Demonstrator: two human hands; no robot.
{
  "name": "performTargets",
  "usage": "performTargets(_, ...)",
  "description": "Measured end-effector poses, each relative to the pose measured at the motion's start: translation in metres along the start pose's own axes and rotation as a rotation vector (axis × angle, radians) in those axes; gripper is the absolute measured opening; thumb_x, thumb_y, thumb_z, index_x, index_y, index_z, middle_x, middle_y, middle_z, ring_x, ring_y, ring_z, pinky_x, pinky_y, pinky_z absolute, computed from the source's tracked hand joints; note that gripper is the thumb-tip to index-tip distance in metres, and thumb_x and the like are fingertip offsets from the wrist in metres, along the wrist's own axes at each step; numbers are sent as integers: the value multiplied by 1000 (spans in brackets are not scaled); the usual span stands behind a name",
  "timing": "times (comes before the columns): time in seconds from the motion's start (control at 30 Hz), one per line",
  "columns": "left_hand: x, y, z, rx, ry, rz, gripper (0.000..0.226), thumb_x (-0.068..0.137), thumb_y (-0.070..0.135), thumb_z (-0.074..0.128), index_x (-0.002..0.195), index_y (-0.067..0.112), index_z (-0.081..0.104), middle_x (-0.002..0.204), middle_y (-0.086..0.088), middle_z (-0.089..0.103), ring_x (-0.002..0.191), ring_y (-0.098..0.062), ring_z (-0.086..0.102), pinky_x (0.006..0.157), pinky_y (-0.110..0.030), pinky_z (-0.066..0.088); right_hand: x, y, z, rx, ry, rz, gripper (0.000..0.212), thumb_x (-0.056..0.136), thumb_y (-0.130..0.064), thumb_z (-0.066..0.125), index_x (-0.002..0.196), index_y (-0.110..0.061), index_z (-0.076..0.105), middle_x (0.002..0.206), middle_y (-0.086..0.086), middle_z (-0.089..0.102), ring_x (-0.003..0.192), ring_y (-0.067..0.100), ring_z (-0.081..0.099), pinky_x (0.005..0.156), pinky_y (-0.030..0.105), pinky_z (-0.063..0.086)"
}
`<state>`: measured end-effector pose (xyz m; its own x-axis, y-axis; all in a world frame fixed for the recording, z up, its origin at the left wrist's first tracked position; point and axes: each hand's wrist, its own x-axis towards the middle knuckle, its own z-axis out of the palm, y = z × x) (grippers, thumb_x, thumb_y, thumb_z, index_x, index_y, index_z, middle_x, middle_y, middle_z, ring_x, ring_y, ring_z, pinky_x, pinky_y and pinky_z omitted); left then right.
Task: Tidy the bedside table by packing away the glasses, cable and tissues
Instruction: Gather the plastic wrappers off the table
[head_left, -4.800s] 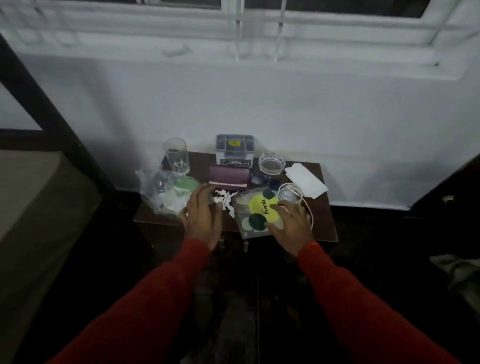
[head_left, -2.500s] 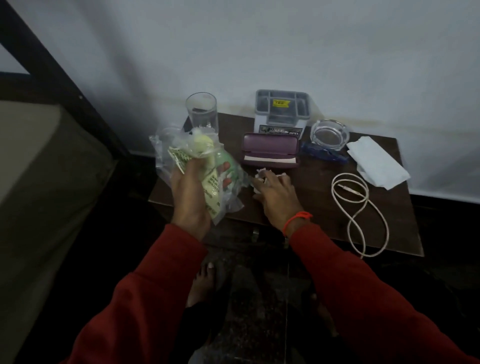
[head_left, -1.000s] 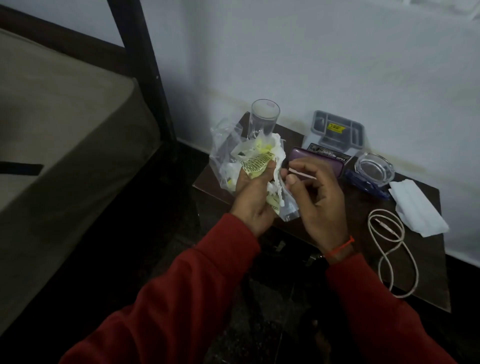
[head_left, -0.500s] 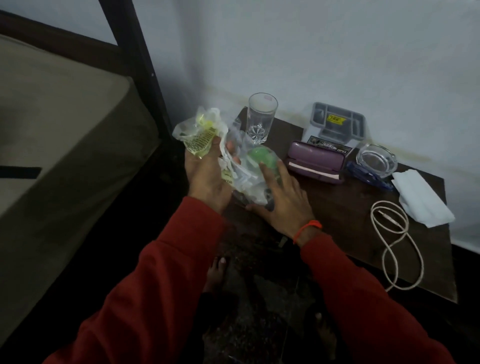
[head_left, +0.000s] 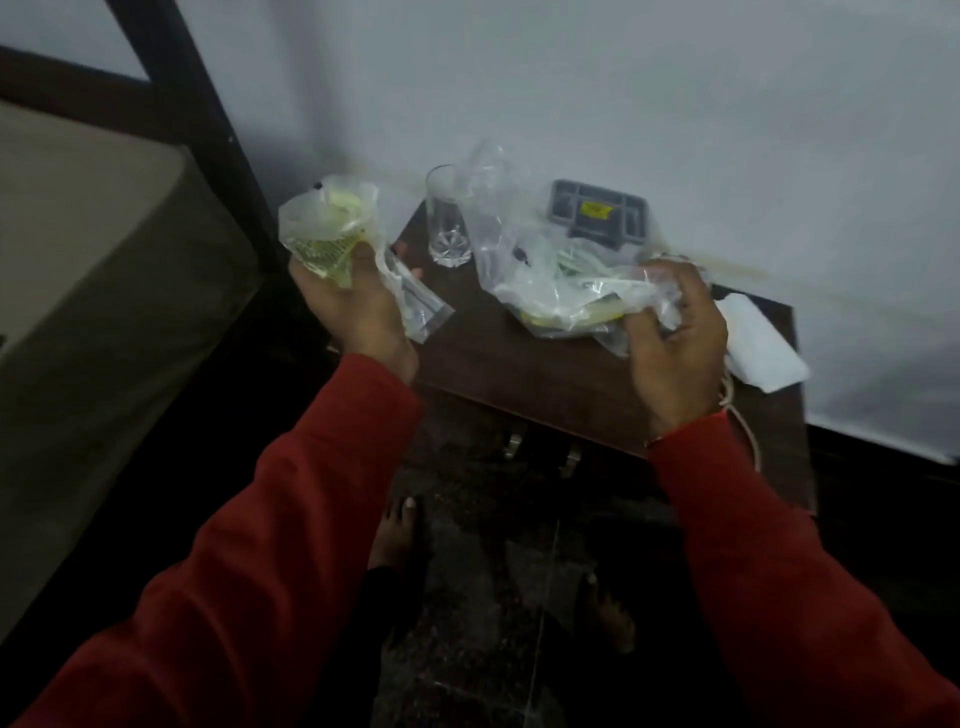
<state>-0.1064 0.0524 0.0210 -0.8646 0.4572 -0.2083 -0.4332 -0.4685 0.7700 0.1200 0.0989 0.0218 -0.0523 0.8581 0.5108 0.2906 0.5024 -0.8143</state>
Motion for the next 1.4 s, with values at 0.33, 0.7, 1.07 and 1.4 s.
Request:
performTargets(0.33,-195,-87,46,313,-587,-199,57,86,-18,53,133,16,51,122,-11,64,109,-23,63,100,-45,51,-42,-12,-186,-212,-172,79,36,82,6,61,112,-12,70,116,1,67,112,17,62,101,35,49)
performTargets(0.7,-371,-261,45,666,-916,-842,61,79,16,78,128,12,42,118,-16,62,104,-27,64,97,-49,54,-133,110,-341,-323,58,645,31,83,-5,62,111,-17,57,91,-6,66,78,8,60,77,25,46)
performTargets(1.07,-365,-367,-53,1337,-1267,-890,65,101,40,54,154,13,28,155,-14,41,140,-31,43,116,-44,36,-254,236,-316,-454,-60,838,31,83,-8,67,112,0,63,110,19,61,103,31,59,83,21,36)
performTargets(1.4,-339,-350,-41,1542,-1491,-644,43,106,28,43,146,12,49,156,-13,43,143,-29,41,116,-36,34,-278,288,-286,-680,-732,1248,89,94,-56,50,159,-25,-1,166,8,-19,153,38,-7,122,48,10)
